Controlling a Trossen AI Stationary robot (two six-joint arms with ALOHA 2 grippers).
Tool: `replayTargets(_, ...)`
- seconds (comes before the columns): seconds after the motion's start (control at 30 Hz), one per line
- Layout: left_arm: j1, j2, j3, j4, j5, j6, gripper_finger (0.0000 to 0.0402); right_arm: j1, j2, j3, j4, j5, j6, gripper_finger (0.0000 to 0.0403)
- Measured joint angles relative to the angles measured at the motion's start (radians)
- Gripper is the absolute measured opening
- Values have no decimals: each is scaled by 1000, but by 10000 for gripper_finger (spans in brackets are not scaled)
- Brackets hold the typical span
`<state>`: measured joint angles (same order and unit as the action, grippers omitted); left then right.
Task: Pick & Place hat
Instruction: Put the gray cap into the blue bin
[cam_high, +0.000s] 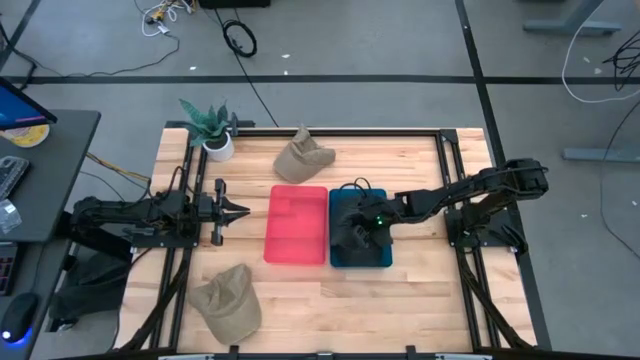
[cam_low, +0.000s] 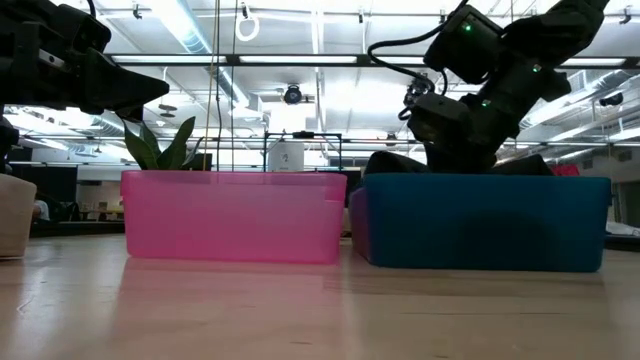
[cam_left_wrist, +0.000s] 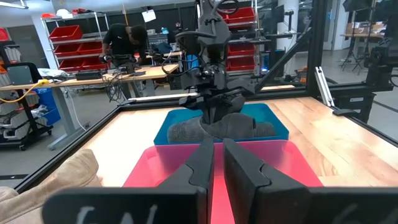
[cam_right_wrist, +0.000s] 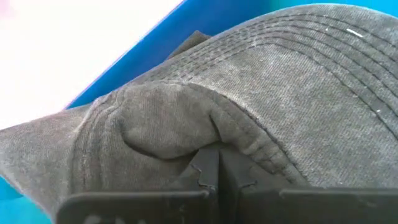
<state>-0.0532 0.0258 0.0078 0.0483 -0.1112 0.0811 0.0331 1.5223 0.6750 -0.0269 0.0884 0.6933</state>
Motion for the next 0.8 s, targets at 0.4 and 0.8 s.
replayTargets(0.4, 0, 0, 0, 0, 0, 0, 39, -8, -18, 0, 16, -51, -20, 27)
replayTargets(0.8, 0, 0, 0, 0, 0, 0, 39, -8, -179, 1, 117, -98, -28, 31)
